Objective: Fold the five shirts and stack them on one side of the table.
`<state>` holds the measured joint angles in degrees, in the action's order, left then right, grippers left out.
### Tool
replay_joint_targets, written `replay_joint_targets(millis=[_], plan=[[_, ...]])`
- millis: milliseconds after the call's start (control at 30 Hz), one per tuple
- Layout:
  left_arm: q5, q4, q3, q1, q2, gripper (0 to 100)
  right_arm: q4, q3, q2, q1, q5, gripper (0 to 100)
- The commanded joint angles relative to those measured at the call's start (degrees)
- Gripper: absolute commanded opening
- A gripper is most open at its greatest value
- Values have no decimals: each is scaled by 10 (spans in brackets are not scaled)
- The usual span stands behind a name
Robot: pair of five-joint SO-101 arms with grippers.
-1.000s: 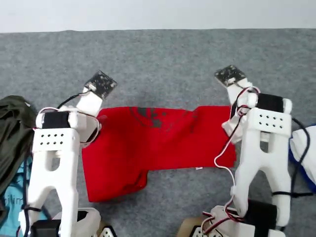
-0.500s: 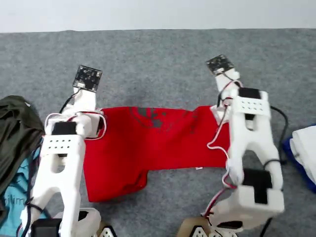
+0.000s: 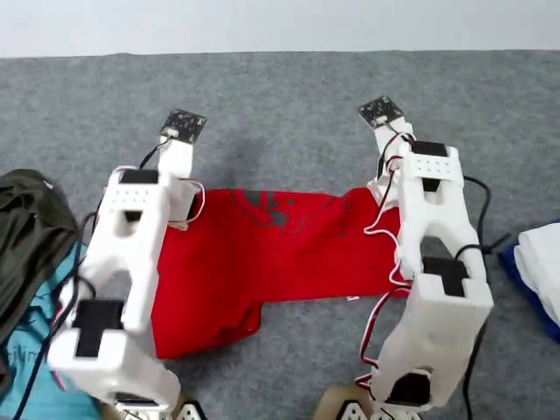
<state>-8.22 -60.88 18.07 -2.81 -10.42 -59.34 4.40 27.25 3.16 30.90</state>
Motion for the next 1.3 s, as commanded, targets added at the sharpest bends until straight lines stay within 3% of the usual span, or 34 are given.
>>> replay_joint_targets(millis=[0,233,633,1000,1267], plan=[[2,-61,-88,0,-63,3,-2,37,7,-4,-4,10],[2,-118,-172,-1,-149,3,-1,69,44,5,-4,10],[-1,-109,-197,-66,-163,3,-2,135,91,48,-2,10],[-21,-135,-220,-68,-149,3,-9,135,45,37,-3,10],[-21,-139,-222,-78,-44,3,-45,135,-44,14,-4,10]])
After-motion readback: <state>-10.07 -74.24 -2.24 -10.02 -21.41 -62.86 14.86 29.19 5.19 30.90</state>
